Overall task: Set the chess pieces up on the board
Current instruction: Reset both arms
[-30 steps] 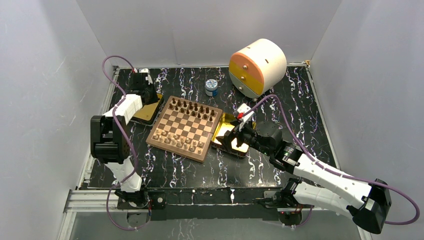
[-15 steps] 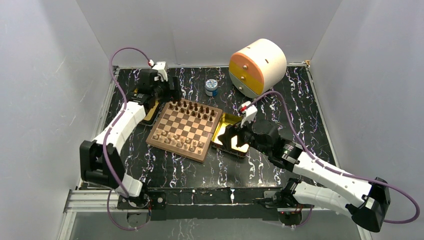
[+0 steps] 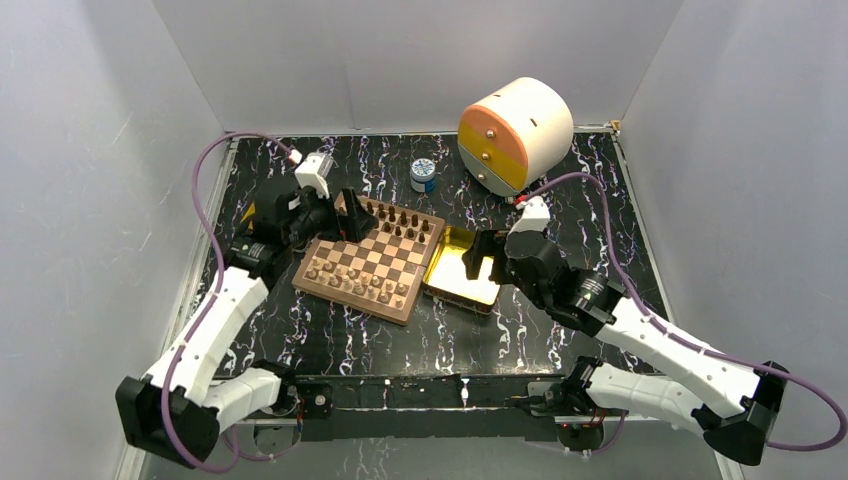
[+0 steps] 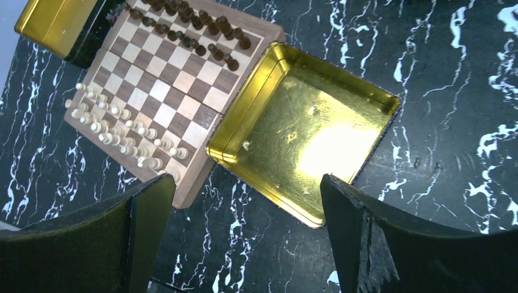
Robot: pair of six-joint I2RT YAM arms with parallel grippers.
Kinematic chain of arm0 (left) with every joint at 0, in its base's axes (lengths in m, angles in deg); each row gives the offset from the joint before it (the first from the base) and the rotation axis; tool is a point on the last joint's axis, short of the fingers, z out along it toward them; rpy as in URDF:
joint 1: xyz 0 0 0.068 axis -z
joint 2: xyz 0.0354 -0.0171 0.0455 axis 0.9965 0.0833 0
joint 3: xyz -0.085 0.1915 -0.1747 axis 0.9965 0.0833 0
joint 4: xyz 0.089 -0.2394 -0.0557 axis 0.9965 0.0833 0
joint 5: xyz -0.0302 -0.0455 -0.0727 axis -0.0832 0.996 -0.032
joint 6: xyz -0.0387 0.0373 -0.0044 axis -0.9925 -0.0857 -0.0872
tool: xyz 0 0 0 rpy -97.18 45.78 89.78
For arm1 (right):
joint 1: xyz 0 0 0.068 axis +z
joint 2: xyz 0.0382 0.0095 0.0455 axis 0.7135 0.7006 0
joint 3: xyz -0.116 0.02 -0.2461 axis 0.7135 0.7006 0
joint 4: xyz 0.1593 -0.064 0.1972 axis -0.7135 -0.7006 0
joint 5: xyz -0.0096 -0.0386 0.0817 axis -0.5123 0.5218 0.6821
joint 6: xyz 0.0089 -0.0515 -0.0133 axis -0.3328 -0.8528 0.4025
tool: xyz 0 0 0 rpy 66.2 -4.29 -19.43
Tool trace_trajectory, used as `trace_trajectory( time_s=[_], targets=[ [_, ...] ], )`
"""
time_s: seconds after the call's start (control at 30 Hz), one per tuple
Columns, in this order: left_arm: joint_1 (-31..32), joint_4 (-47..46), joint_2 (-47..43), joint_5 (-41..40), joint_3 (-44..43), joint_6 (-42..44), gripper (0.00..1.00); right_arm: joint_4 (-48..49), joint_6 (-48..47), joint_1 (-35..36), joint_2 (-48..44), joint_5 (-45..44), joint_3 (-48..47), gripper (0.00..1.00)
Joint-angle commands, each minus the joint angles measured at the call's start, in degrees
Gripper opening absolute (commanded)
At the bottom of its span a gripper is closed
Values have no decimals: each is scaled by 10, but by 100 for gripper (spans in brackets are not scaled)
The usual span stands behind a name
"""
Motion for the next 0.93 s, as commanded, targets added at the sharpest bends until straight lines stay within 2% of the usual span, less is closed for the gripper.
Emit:
trace_trajectory(
  time_s=[0.0, 0.33, 0.9],
  targets=[
    [5, -20, -48, 8, 30, -71, 92, -14, 0, 0, -28, -52, -34, 99],
    [5, -41, -112, -30, 80, -98, 94, -4, -6, 0, -56, -32, -25, 99],
    [6, -38, -114, -36, 70, -89, 94, -3, 1, 0, -78, -38, -12, 99]
  ],
)
